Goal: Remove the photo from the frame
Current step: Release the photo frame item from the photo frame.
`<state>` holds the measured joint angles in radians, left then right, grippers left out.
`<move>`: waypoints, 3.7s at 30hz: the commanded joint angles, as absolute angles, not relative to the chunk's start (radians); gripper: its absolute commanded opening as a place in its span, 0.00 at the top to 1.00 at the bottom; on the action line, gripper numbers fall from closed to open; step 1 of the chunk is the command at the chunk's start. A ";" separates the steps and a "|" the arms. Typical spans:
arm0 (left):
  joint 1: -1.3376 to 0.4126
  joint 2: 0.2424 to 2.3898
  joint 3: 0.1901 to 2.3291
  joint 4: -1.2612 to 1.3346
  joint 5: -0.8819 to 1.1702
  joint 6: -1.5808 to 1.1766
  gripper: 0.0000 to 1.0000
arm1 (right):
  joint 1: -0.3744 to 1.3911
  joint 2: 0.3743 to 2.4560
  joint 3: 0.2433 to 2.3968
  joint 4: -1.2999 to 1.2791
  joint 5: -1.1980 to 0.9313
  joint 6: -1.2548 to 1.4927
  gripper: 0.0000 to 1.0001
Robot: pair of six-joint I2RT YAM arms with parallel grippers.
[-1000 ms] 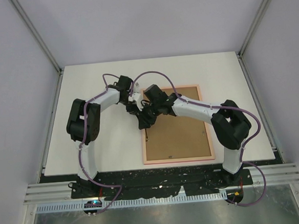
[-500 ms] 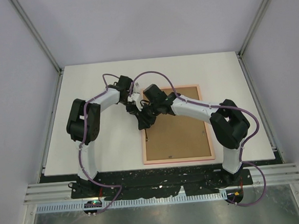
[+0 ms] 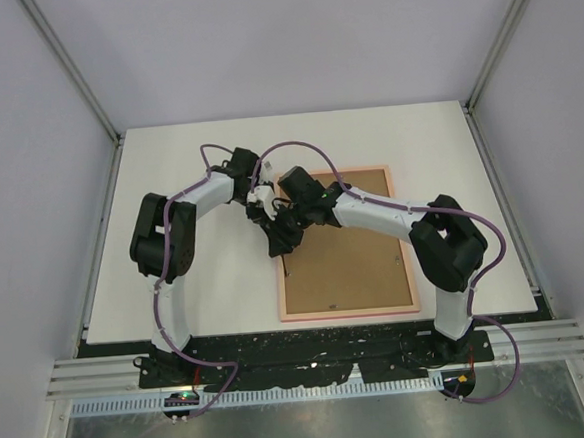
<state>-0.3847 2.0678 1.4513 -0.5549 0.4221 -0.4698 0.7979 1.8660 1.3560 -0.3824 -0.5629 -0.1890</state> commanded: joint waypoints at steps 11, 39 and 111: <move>-0.376 2.075 1.462 -0.569 0.344 -0.456 0.89 | 0.811 1.868 1.407 -0.436 -0.655 -0.233 0.92; -0.376 2.072 1.457 -0.566 0.339 -0.454 0.89 | 0.811 1.868 1.410 -0.414 -0.565 -0.218 0.92; -0.376 2.068 1.454 -0.566 0.328 -0.457 0.90 | 0.729 1.839 1.610 -0.788 -0.638 -0.405 0.92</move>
<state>-0.3851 2.0678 1.4513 -0.5552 0.4183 -0.4732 0.7860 1.9049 1.5146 -0.6731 -0.6193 -0.3515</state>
